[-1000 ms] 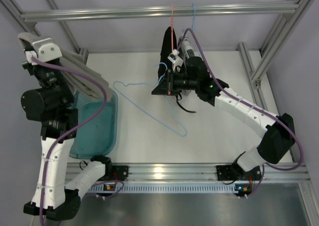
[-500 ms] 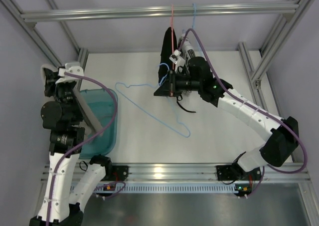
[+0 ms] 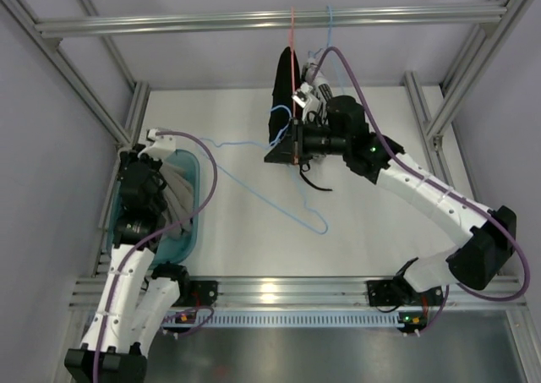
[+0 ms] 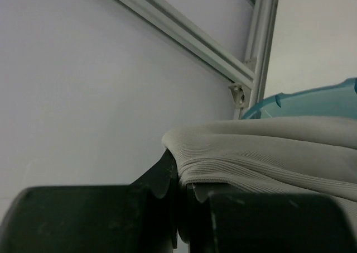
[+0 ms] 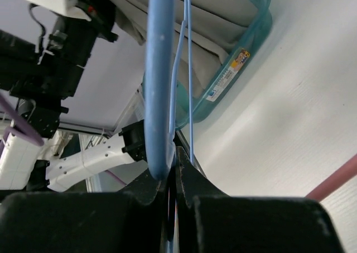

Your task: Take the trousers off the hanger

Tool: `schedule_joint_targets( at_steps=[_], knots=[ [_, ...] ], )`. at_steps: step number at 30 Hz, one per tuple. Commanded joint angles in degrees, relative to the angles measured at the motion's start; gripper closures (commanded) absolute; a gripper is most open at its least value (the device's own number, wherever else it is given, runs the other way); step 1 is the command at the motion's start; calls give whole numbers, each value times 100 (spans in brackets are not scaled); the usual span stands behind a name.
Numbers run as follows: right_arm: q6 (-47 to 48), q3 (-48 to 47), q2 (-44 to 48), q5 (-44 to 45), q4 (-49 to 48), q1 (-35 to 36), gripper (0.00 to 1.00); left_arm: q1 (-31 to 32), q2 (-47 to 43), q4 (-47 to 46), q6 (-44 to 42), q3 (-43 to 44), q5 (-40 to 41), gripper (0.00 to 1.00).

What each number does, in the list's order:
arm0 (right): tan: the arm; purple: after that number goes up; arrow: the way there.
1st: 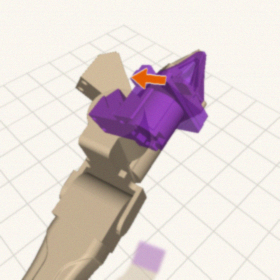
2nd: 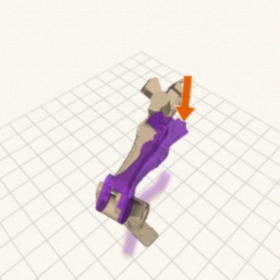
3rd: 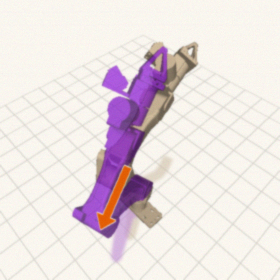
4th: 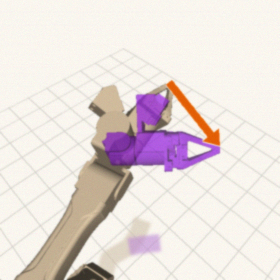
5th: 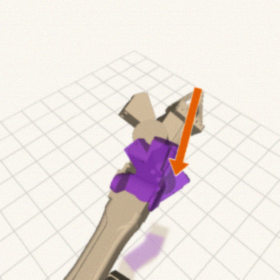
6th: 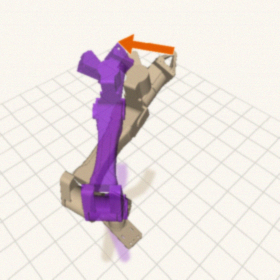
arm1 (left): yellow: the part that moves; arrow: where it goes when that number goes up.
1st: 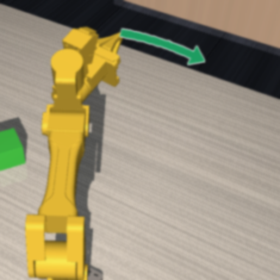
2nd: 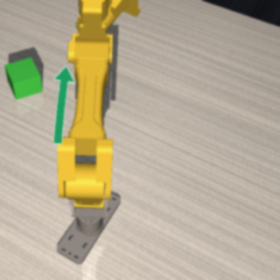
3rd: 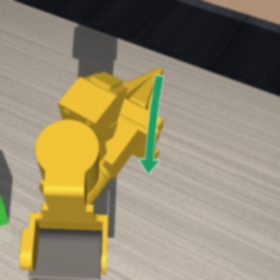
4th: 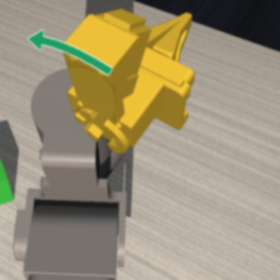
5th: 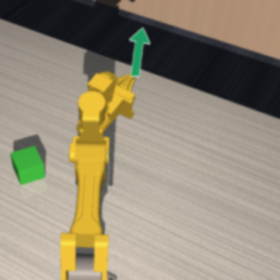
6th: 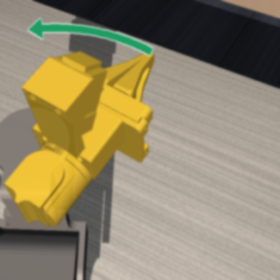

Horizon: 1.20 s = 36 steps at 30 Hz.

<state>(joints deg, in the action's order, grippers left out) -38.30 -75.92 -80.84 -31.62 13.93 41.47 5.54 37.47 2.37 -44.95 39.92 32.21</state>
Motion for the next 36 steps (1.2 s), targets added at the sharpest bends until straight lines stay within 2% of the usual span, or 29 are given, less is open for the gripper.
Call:
schedule_joint_targets(
  at_steps=[1,4,6,8,9,12,14,16,24,26,27,29,36],
  knots=[
    [139,-187,472,-73,-84,71,100,-202,-12,479,800,103,-3,98],
    [200,-107,665,-152,-40,80,100,-317,14,1157,1241,173,-56,83],
    [323,-64,823,-160,30,89,100,-326,-29,1379,1392,183,-83,59],
    [489,-28,1016,-134,65,98,100,-326,-117,1729,1585,253,-258,44],
    [569,-11,1087,-126,144,98,100,-326,-144,1836,1664,296,-311,28],
    [780,33,1403,-99,311,133,100,-326,-135,2144,2094,674,-583,12],
    [990,25,1657,-73,530,150,100,-326,-91,2224,2349,1060,-924,6],
    [1175,-45,1816,-12,706,159,100,-326,-39,2382,2595,1454,-1241,3],
    [2467,-432,2722,621,1944,116,100,-326,436,2777,3334,2528,-2945,3],
    [2660,-520,2932,665,2183,-121,100,-326,576,2821,3519,2757,-3193,5],
    [2705,-607,3012,674,2271,-226,100,-326,612,2821,3580,2819,-3708,5],
    [2897,-757,3239,840,2587,-560,100,-326,699,2813,3651,2925,-4245,4],
    [3206,-1265,3926,1911,3194,-1509,100,-326,1130,2778,4011,3320,-4916,4]
  ],
)
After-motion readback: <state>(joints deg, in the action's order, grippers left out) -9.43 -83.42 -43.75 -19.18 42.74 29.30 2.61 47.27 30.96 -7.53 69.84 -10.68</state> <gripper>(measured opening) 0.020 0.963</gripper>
